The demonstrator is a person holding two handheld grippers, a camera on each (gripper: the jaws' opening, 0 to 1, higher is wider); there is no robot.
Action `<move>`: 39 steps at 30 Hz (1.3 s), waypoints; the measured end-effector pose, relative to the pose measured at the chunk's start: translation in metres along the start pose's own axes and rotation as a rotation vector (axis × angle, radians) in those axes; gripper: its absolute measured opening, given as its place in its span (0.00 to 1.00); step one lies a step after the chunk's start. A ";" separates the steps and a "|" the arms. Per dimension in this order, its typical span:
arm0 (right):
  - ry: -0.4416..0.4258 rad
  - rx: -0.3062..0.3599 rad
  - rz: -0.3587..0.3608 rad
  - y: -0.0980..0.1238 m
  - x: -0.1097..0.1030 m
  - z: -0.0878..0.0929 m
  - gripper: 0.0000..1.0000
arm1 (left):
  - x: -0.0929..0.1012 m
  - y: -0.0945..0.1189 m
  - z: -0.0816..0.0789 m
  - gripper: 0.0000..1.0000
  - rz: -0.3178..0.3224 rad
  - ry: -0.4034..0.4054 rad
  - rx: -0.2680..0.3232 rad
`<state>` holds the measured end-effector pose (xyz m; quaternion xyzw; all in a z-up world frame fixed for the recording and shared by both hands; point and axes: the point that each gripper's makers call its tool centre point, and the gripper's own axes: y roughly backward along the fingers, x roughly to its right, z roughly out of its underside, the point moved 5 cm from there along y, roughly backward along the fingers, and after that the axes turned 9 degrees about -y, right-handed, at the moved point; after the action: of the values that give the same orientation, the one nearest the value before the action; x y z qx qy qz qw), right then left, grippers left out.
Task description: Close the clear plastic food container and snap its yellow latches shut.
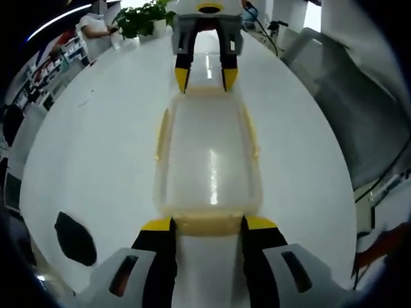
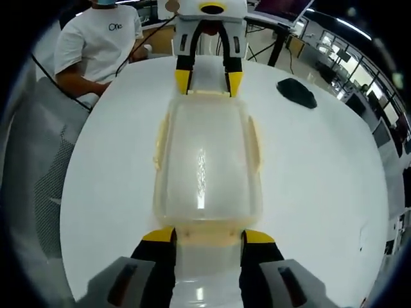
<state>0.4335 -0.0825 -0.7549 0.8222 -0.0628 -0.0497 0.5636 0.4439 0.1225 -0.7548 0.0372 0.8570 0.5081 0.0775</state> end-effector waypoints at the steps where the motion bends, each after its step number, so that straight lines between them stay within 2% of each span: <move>1: 0.000 -0.012 0.004 0.000 -0.001 -0.001 0.37 | 0.001 0.000 -0.001 0.39 0.000 -0.001 -0.005; 4: 0.005 -0.034 0.016 -0.001 -0.002 -0.002 0.37 | 0.001 0.001 -0.001 0.38 -0.011 -0.001 -0.008; 10: 0.016 -0.035 0.013 0.005 -0.005 -0.006 0.36 | 0.006 0.005 -0.001 0.37 -0.016 -0.008 -0.023; 13: 0.008 -0.025 -0.003 0.008 -0.006 -0.005 0.36 | 0.007 0.010 -0.003 0.36 -0.016 0.005 -0.008; 21: 0.025 0.009 -0.026 0.025 -0.011 -0.016 0.36 | 0.014 0.027 -0.008 0.36 -0.022 0.013 -0.033; 25: 0.038 0.017 -0.030 0.035 -0.010 -0.017 0.36 | 0.015 0.038 -0.017 0.36 -0.031 0.034 -0.017; 31: 0.051 0.044 -0.035 0.055 -0.011 -0.021 0.36 | 0.017 0.051 -0.027 0.36 -0.036 0.045 -0.034; 39: 0.060 0.076 -0.059 0.087 -0.008 -0.018 0.36 | 0.014 0.068 -0.054 0.36 -0.045 0.041 -0.048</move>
<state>0.4237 -0.0957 -0.6674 0.8457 -0.0235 -0.0390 0.5317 0.4196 0.1104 -0.6708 0.0056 0.8465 0.5275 0.0721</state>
